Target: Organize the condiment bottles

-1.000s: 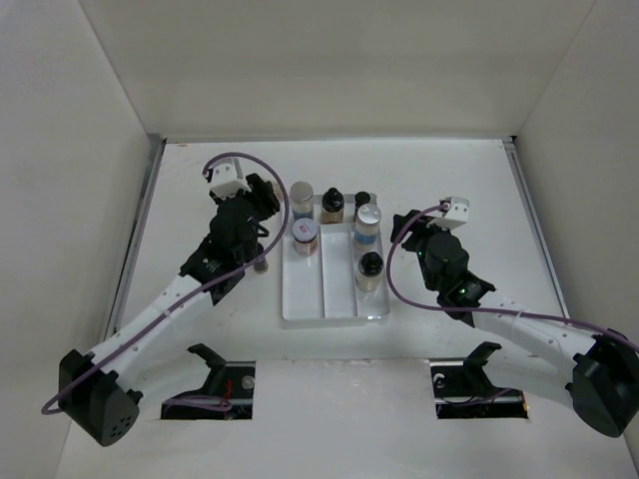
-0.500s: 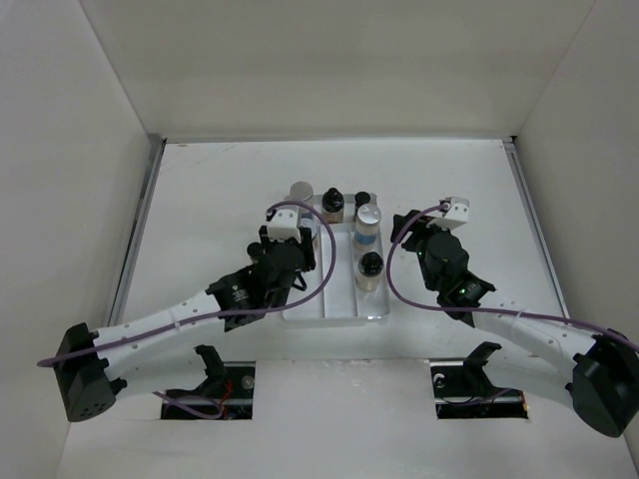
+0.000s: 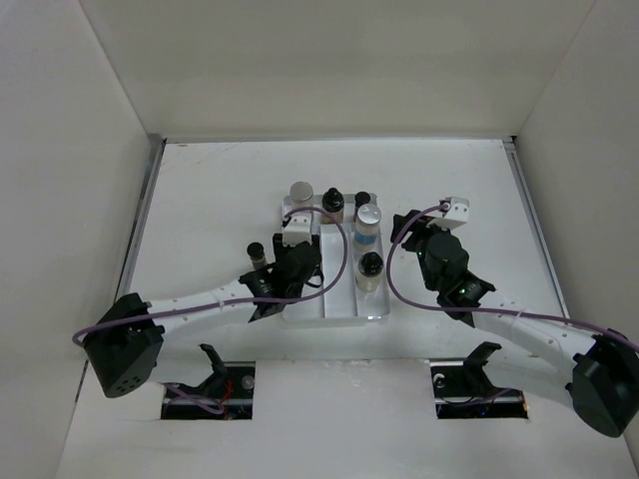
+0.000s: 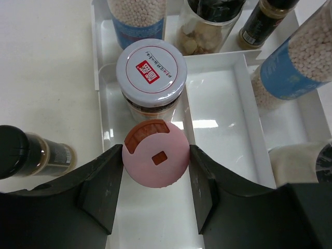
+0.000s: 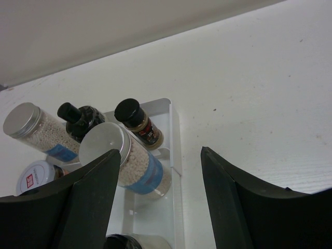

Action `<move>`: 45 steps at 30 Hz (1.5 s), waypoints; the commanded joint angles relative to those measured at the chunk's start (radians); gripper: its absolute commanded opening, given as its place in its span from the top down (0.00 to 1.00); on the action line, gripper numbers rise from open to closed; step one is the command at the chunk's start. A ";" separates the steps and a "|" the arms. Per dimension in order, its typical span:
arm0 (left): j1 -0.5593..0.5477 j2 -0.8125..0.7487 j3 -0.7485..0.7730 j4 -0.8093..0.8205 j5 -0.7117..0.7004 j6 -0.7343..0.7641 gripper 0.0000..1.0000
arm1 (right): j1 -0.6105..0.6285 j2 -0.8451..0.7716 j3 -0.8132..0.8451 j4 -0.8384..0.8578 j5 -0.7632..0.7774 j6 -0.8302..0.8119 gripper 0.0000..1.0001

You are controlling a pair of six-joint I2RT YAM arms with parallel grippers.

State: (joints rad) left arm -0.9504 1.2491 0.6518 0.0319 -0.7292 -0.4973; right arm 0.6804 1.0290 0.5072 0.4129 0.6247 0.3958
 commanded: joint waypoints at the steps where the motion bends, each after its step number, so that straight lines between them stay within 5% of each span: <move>1: 0.011 0.021 0.000 0.114 0.036 -0.021 0.72 | -0.009 -0.004 0.002 0.049 -0.002 0.002 0.30; 7: 0.026 0.033 -0.052 0.161 0.030 -0.037 0.63 | -0.009 -0.006 0.002 0.049 -0.002 0.002 0.30; 11: 0.040 0.000 -0.072 0.128 0.016 -0.050 0.52 | -0.008 -0.007 0.002 0.050 -0.002 0.000 0.30; 16: 0.031 -0.052 -0.050 0.059 -0.010 -0.058 0.24 | -0.009 -0.010 0.002 0.049 -0.002 -0.002 0.30; 20: 0.019 -0.140 -0.037 0.020 -0.021 -0.055 0.19 | -0.012 -0.006 0.002 0.049 -0.002 -0.002 0.30; 25: 0.067 -0.270 -0.032 -0.075 -0.030 -0.055 0.20 | -0.011 0.002 0.004 0.049 -0.002 0.000 0.30; 31: 0.293 -0.335 -0.060 -0.161 0.086 -0.083 0.24 | -0.008 0.011 0.008 0.050 -0.002 0.000 0.30; 36: 0.403 -0.258 -0.072 -0.136 0.155 -0.080 0.33 | -0.008 0.011 0.007 0.055 -0.002 -0.002 0.30; 45: 0.419 -0.125 -0.106 -0.038 0.136 -0.075 0.43 | -0.008 0.025 0.014 0.049 -0.002 -0.006 0.29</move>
State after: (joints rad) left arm -0.5373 1.1233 0.5632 -0.0799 -0.5964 -0.5697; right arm 0.6754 1.0477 0.5072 0.4133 0.6247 0.3958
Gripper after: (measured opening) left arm 0.582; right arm 0.703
